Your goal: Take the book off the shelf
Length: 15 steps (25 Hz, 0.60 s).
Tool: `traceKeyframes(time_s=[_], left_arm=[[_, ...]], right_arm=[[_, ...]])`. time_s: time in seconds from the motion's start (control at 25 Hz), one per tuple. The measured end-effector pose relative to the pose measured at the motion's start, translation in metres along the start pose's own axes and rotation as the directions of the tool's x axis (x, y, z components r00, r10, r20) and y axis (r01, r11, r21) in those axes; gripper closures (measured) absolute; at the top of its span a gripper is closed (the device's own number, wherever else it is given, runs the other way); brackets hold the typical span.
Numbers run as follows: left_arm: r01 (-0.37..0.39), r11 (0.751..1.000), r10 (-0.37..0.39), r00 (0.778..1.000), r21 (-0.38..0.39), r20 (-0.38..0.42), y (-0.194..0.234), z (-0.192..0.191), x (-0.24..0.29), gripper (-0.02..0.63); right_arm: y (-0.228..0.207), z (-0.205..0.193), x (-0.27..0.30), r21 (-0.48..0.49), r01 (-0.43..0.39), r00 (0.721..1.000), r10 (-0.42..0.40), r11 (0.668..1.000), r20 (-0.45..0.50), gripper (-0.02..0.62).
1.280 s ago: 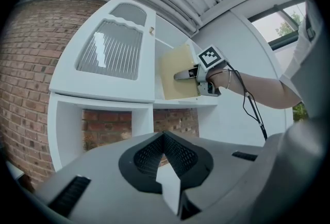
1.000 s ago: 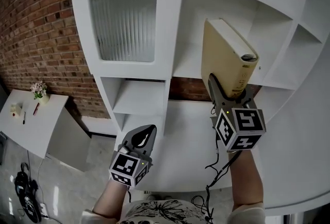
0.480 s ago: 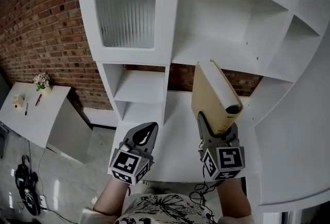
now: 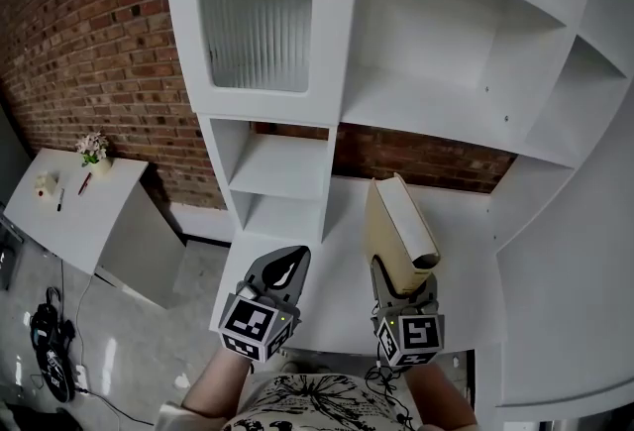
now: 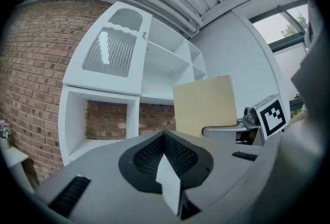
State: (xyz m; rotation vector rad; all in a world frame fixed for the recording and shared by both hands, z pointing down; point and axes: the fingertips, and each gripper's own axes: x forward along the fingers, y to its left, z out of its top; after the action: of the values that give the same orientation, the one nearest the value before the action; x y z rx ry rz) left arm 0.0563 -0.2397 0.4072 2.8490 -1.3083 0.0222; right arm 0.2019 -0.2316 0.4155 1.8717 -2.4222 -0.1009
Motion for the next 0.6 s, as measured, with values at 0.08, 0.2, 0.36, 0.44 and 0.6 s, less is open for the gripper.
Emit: traceKeyframes(time_s=[0.08,0.2,0.36,0.44,0.6], left_arm=[[-0.001,1.000,0.001,1.000,0.004,-0.016,-0.002,-0.006,0.000,0.604],[-0.004,1.000,0.003,0.999,-0.001,-0.037,-0.002,-0.014,0.002,0.604],[-0.016,1.000,0.016,1.000,0.001,-0.025,0.003,-0.016,0.007,0.604],[-0.017,1.000,0.017,1.000,0.000,-0.024,0.004,-0.016,0.010,0.604],[-0.007,1.000,0.006,0.999,-0.010,-0.043,0.003,-0.019,0.016,0.604]], right_arm=[[0.000,-0.008,0.000,-0.004,-0.007,1.000,0.007,1.000,-0.015,0.368],[0.000,-0.014,0.001,0.008,-0.013,1.000,0.013,1.000,-0.022,0.368],[-0.002,-0.013,0.007,0.030,-0.016,1.000,0.016,0.999,-0.020,0.368],[-0.002,-0.011,0.009,0.035,-0.023,1.000,0.024,0.999,-0.017,0.368],[-0.001,-0.013,0.015,0.049,-0.033,0.999,0.034,0.998,-0.019,0.368]])
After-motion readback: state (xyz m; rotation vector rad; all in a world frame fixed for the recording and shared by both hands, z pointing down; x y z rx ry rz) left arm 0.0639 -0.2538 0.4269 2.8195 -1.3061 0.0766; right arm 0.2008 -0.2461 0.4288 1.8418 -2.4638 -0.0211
